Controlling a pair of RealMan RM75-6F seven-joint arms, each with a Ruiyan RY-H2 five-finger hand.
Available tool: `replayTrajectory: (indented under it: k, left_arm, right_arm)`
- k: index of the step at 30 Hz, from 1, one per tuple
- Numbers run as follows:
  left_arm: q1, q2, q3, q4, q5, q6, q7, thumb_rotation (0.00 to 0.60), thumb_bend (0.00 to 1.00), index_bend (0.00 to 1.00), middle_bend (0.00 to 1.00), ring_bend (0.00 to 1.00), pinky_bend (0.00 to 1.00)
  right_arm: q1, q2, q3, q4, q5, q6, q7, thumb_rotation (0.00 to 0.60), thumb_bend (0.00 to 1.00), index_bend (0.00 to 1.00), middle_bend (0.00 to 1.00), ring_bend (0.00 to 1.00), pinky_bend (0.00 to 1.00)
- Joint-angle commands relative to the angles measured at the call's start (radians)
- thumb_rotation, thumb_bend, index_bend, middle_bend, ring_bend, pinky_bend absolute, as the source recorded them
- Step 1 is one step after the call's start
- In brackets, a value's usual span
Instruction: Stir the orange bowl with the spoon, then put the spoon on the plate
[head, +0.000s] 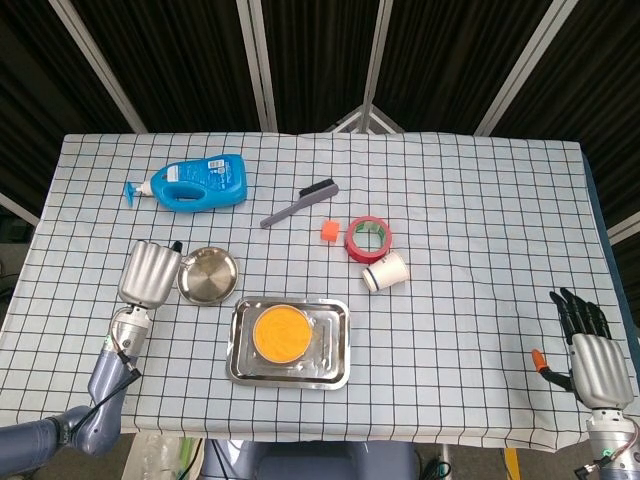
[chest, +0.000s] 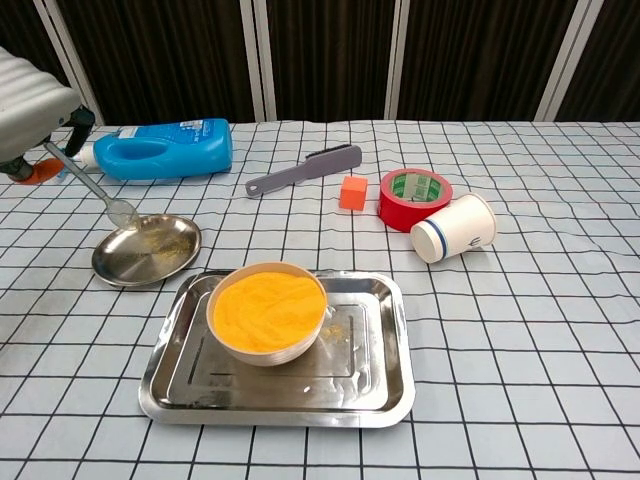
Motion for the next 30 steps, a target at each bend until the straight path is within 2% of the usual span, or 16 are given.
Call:
replayTrajectory:
  k: [1, 8, 23, 30]
  left_arm:
    - [0.014, -0.048, -0.013, 0.053, -0.026, 0.009, -0.038, 0.6, 0.57, 0.82, 1.0, 1.0, 1.0]
    - [0.02, -0.135, -0.066, 0.118, -0.101, 0.02, -0.087, 0.6, 0.57, 0.82, 1.0, 1.0, 1.0]
    - [0.024, -0.167, -0.053, 0.156, -0.105, 0.003, -0.116, 0.6, 0.55, 0.79, 1.0, 1.0, 1.0]
    - [0.03, -0.166, -0.043, 0.155, -0.109, -0.007, -0.121, 0.6, 0.53, 0.71, 1.0, 1.0, 1.0]
  right_arm:
    - [0.0, 0.0, 0.0, 0.001, -0.002, 0.0, 0.003, 0.6, 0.39, 0.0, 0.0, 0.0, 0.0]
    - [0.001, 0.003, 0.0, 0.004, -0.001, -0.003, 0.016, 0.6, 0.39, 0.0, 0.0, 0.0, 0.0]
    - [0.002, 0.002, -0.001, 0.001, -0.001, -0.004, 0.01, 0.6, 0.39, 0.0, 0.0, 0.0, 0.0]
    - [0.0, 0.002, -0.001, 0.001, -0.001, 0.0, 0.008, 0.6, 0.39, 0.0, 0.0, 0.0, 0.0]
